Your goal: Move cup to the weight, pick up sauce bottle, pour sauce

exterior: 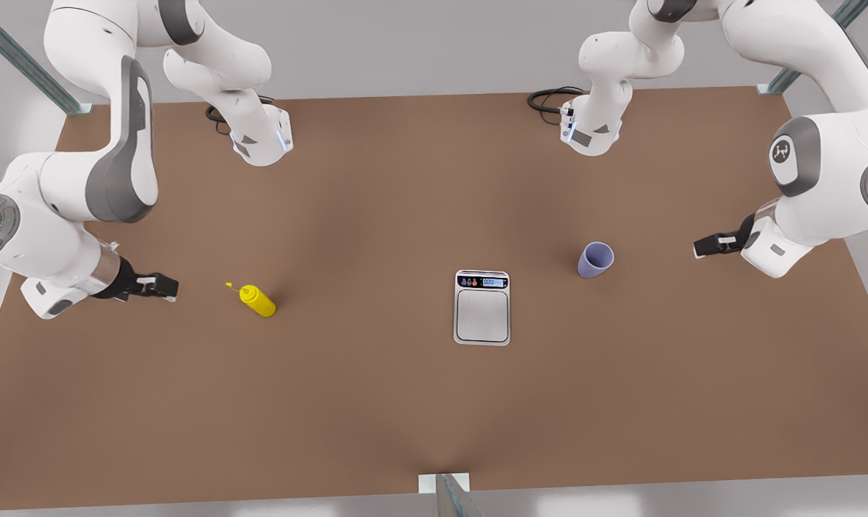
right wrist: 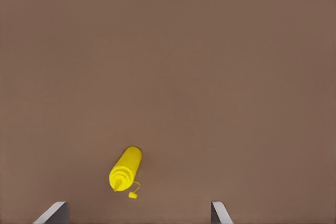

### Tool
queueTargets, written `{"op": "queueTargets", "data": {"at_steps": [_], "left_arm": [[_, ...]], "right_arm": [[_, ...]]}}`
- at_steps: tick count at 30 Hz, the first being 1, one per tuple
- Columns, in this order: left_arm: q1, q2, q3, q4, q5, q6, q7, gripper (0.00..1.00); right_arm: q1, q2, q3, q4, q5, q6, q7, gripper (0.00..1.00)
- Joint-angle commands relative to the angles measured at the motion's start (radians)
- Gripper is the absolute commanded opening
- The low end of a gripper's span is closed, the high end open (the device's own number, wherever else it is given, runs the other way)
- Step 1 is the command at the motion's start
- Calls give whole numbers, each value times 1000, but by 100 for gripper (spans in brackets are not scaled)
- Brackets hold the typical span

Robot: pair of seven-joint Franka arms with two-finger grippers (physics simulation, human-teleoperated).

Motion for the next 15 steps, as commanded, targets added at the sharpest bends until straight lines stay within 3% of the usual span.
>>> {"op": "queueTargets", "data": {"at_steps": [1, 3, 7, 15], "left_arm": [[0, 0, 0, 0, -1, 0, 1, 100], [0, 11, 0, -3, -1, -5, 5, 100], [-2, -114, 0, -290, 0, 207, 5, 100], [-48, -192, -6, -627, 3, 483, 2, 100]], "right_arm": [[1, 1, 0, 0, 0, 0, 0, 100], [1, 3, 0, 0, 0, 0, -6, 100], [-1, 3, 0, -8, -2, -21, -15, 100], [-3, 12, 2, -23, 0, -11, -32, 100]]}}
